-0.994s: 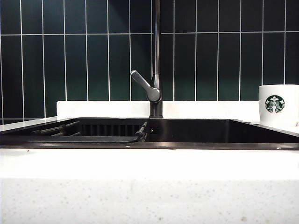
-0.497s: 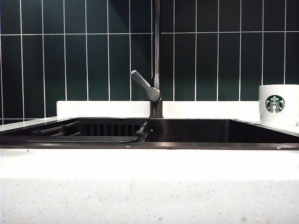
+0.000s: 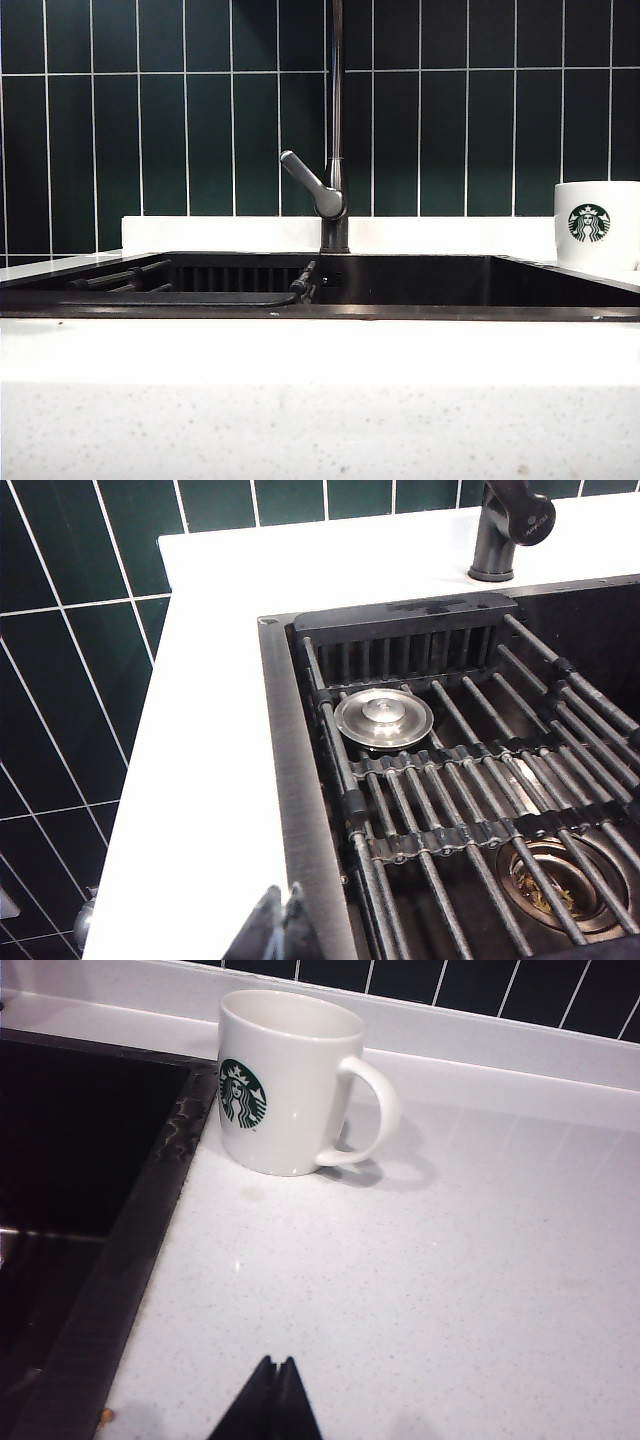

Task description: Pick up the mug next to the sink, go to the faucet to get some water, pour the water into the sink, and finally put the mug back to its place.

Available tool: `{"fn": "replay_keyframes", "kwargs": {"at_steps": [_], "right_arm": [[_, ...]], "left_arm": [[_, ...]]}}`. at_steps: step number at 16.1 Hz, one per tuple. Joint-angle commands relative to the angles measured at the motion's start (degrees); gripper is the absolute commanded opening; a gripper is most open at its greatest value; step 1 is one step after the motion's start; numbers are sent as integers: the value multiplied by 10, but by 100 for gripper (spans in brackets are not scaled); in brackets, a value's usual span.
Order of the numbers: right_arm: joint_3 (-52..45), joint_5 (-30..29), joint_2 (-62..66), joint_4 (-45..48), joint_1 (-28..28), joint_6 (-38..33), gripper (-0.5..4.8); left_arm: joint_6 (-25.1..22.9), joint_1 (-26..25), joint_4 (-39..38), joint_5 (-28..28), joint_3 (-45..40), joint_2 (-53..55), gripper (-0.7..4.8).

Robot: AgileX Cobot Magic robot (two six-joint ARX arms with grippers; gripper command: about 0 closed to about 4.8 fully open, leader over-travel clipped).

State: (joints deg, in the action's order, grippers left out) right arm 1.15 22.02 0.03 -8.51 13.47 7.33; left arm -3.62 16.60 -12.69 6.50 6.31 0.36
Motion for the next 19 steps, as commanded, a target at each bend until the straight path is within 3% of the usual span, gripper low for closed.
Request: {"fn": "replay_keyframes", "kwargs": {"at_steps": [1,6,19], "right_arm": [[3,-1,-2,6,0,0,-1],[3,-1,-2,6,0,0,-1],[3,-1,-2,6,0,0,-1]], "left_arm": [[-3,-30,8,-3,1,0,-6],[-3,-89,16,-1,-47,0,-6],[-5,-88,35,-16,-59,0,-5]]}}
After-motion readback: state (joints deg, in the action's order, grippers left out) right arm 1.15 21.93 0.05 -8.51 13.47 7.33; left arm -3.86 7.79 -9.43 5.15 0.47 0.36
